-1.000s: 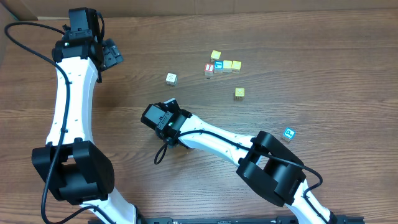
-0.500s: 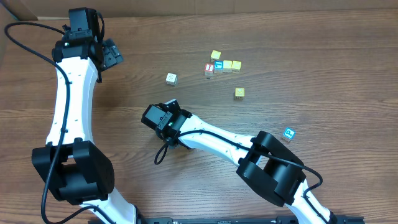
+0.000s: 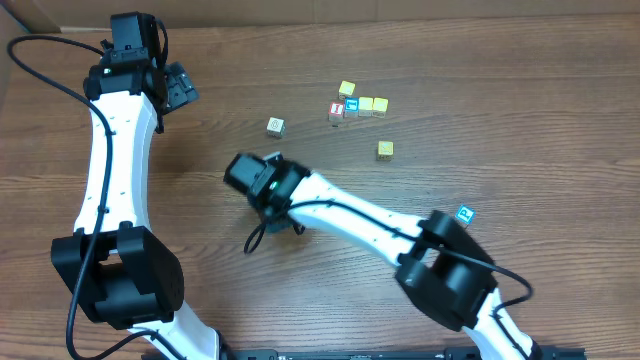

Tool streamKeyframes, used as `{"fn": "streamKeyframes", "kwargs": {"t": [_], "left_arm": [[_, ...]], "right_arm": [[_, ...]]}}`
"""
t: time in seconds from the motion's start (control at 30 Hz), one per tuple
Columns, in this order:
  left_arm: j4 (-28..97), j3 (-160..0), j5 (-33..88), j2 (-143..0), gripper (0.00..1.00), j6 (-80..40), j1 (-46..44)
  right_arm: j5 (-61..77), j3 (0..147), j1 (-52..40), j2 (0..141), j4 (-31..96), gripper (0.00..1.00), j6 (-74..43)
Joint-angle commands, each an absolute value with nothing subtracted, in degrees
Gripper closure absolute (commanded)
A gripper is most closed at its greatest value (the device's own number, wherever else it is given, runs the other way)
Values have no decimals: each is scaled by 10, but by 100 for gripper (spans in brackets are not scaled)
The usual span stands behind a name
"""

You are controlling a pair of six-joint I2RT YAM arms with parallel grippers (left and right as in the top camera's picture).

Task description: Flip 5 blocks

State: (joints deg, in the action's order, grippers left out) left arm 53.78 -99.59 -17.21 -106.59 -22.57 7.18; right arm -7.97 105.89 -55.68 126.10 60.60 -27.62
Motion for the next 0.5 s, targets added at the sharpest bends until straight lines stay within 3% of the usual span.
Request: {"fn": "streamKeyframes", "kwargs": {"t": [0.0,0.23,0.47], "left_arm": [[537,-1006,-180,-1057,0,-238,74],[537,-1006,-180,-1057,0,-238,74],[537,-1006,-180,-1057,0,-238,74]], "right_arm": [[20,1086,-500,1193,619,96,-290],[86,1046,-388,1187,673,96,-334],[117,944,-371,1187,652,96,-284]]}}
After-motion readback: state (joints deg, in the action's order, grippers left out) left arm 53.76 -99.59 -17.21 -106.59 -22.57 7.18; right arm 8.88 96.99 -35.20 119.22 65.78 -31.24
